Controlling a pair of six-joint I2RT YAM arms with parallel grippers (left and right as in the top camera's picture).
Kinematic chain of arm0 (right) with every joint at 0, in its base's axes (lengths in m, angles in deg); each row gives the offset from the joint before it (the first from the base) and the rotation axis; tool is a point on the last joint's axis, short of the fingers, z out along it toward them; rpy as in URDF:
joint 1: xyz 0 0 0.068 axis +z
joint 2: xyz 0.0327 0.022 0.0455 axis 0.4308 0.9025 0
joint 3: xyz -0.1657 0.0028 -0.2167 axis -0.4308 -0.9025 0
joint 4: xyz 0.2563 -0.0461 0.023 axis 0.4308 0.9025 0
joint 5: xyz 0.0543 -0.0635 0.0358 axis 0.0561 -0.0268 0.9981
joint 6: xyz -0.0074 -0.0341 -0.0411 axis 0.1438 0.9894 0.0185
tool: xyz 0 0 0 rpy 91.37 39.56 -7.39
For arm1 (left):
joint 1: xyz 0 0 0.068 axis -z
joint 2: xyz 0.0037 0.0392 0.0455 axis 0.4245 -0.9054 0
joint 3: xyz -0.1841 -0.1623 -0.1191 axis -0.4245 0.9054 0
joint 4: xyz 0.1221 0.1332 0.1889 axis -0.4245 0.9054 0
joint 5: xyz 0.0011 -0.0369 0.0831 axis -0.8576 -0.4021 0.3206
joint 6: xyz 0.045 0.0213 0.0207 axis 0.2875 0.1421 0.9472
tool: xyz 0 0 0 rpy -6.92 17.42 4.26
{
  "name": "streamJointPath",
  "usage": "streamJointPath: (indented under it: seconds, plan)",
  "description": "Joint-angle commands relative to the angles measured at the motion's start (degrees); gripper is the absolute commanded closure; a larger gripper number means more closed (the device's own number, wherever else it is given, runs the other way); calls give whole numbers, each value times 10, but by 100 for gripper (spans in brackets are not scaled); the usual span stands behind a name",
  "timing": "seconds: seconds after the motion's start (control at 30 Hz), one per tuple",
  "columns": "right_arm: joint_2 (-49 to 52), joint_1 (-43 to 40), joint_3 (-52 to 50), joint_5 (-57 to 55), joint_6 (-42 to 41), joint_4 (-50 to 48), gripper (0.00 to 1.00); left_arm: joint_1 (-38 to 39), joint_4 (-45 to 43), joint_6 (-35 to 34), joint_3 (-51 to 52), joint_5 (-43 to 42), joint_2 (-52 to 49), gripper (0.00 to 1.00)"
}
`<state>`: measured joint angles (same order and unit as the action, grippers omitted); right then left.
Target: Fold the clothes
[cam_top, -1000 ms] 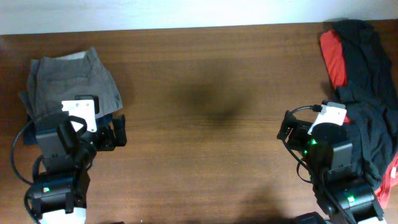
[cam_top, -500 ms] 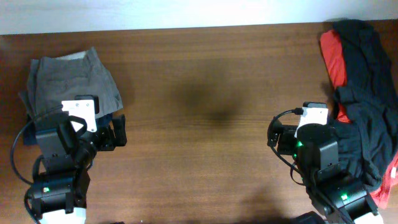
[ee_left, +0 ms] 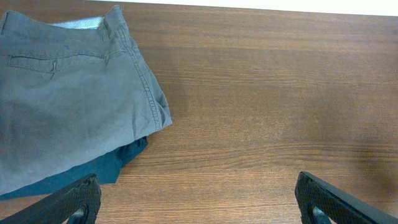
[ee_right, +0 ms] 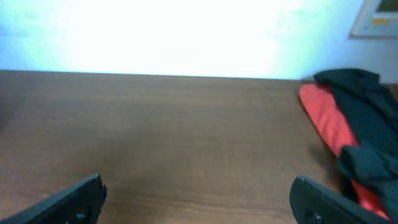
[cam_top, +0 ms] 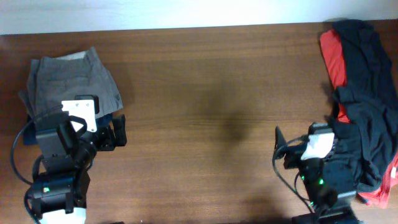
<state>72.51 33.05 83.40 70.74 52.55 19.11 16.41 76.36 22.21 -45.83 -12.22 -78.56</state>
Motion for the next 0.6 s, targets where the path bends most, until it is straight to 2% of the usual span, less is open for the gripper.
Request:
streamJointPath:
  seconds: [0.0,0.27,0.43,0.57]
  plan:
    - [-76,-9,-75,26,9,-40,1,-2,-1,5,2,-9,3,0]
    - [-171,-10,-193,21,9,-154,1,-2,-1,5,2,-9,3,0]
    - [-171,-24,-194,19,71,-158,1,-2,-1,5,2,-8,3,1]
    - [-171,-39,-194,22,52,-93,1,-2,-1,5,2,-9,3,1]
